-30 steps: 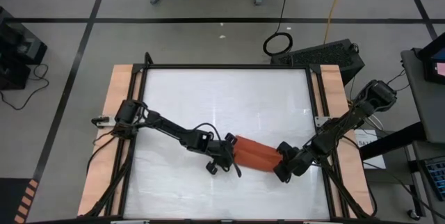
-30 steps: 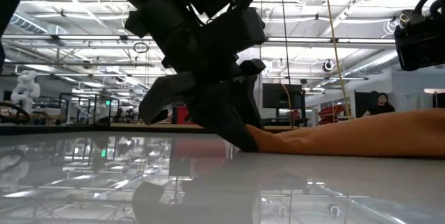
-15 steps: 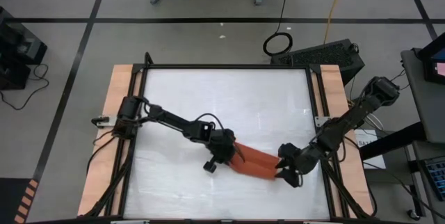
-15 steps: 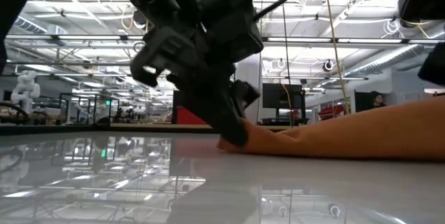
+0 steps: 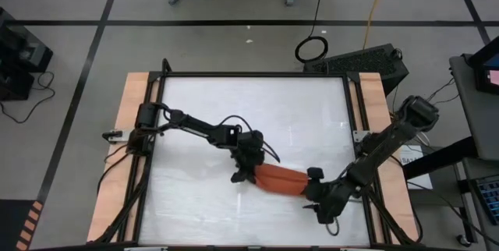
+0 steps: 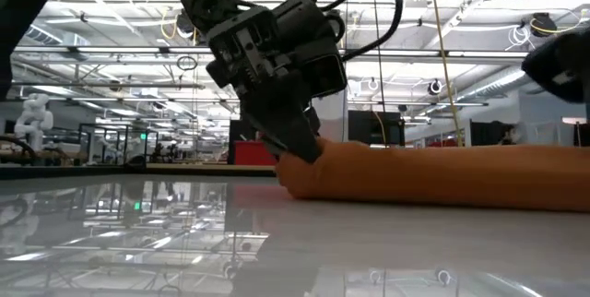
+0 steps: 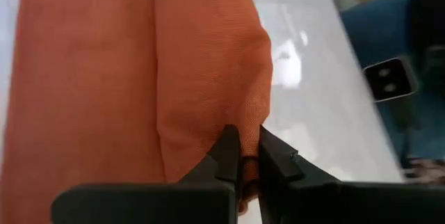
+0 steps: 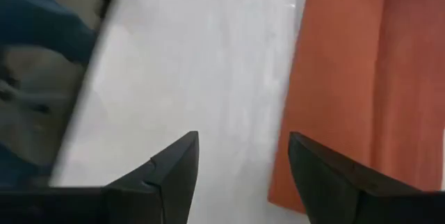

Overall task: Roll towel into tight, uniform cylinder
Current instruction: Roll the kitchen towel

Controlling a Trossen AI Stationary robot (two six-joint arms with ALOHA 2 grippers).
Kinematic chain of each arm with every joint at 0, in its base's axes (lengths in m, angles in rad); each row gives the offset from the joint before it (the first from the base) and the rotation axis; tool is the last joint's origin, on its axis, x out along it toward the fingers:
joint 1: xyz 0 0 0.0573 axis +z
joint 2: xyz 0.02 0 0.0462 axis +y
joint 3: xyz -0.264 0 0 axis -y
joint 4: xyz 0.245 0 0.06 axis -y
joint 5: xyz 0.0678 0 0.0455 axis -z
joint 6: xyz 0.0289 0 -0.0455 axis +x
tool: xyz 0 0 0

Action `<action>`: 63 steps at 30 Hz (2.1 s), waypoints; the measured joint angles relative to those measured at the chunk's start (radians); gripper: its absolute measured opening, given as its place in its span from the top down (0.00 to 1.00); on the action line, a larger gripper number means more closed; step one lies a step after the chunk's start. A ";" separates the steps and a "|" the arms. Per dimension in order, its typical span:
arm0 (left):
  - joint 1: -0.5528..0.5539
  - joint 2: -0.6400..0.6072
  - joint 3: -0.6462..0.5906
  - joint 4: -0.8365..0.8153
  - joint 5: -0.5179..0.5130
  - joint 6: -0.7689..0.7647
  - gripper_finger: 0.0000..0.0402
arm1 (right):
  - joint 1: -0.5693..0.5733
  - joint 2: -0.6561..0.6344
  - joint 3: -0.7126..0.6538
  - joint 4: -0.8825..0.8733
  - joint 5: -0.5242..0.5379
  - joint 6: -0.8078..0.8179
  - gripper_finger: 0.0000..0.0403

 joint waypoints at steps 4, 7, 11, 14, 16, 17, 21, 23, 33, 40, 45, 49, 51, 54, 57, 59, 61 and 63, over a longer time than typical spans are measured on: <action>0.025 0.000 0.000 0.001 0.067 -0.053 0.95 | 0.000 0.114 0.037 -0.041 0.045 0.007 0.48; 0.040 0.000 0.000 0.003 0.138 -0.086 0.95 | 0.000 0.175 0.056 -0.071 0.098 0.059 0.48; 0.051 0.000 0.000 -0.003 0.200 -0.121 0.94 | 0.000 0.211 0.082 -0.096 0.132 0.095 0.48; 0.060 0.004 0.001 -0.002 0.213 -0.148 0.94 | 0.000 0.214 0.117 -0.139 0.160 0.068 0.48; 0.065 0.012 0.002 -0.011 0.215 -0.170 0.93 | 0.000 0.214 0.155 -0.190 0.186 0.038 0.48; 0.067 0.021 0.002 -0.021 0.215 -0.176 0.93 | 0.000 0.213 0.173 -0.221 0.195 0.017 0.48; 0.067 0.047 0.005 -0.022 0.224 -0.192 0.93 | 0.002 0.212 0.198 -0.288 0.208 -0.054 0.48; 0.067 0.055 0.007 -0.018 0.226 -0.197 0.93 | 0.006 0.212 0.197 -0.309 0.208 -0.057 0.47; 0.080 0.059 0.006 -0.021 0.225 -0.226 0.93 | 0.006 0.217 0.145 -0.338 0.208 0.045 0.41; 0.107 0.060 0.005 -0.023 0.225 -0.260 0.93 | 0.003 0.223 0.121 -0.291 0.207 0.047 0.47; 0.126 0.061 0.004 -0.023 0.243 -0.277 0.93 | -0.012 0.239 0.077 -0.239 0.198 0.115 0.55; 0.132 0.061 0.003 -0.025 0.245 -0.276 0.93 | -0.023 0.239 0.052 -0.190 0.179 0.162 0.65; 0.132 0.061 0.003 -0.026 0.244 -0.268 0.93 | -0.031 0.239 0.051 -0.189 0.179 0.186 0.72; 0.132 0.061 0.002 -0.028 0.244 -0.247 0.93 | -0.035 0.237 0.051 -0.193 0.178 0.222 0.85; 0.132 0.054 0.002 -0.028 0.242 -0.212 0.92 | -0.036 0.221 0.049 -0.194 0.154 0.258 0.97; 0.130 0.048 0.001 -0.022 0.234 -0.190 0.88 | -0.034 0.203 0.048 -0.196 0.124 0.282 0.97; 0.127 0.037 -0.001 -0.014 0.217 -0.188 0.80 | -0.034 0.183 0.047 -0.201 0.098 0.306 0.97; 0.126 0.025 -0.003 -0.007 0.197 -0.189 0.71 | -0.035 0.161 0.045 -0.210 0.071 0.322 0.98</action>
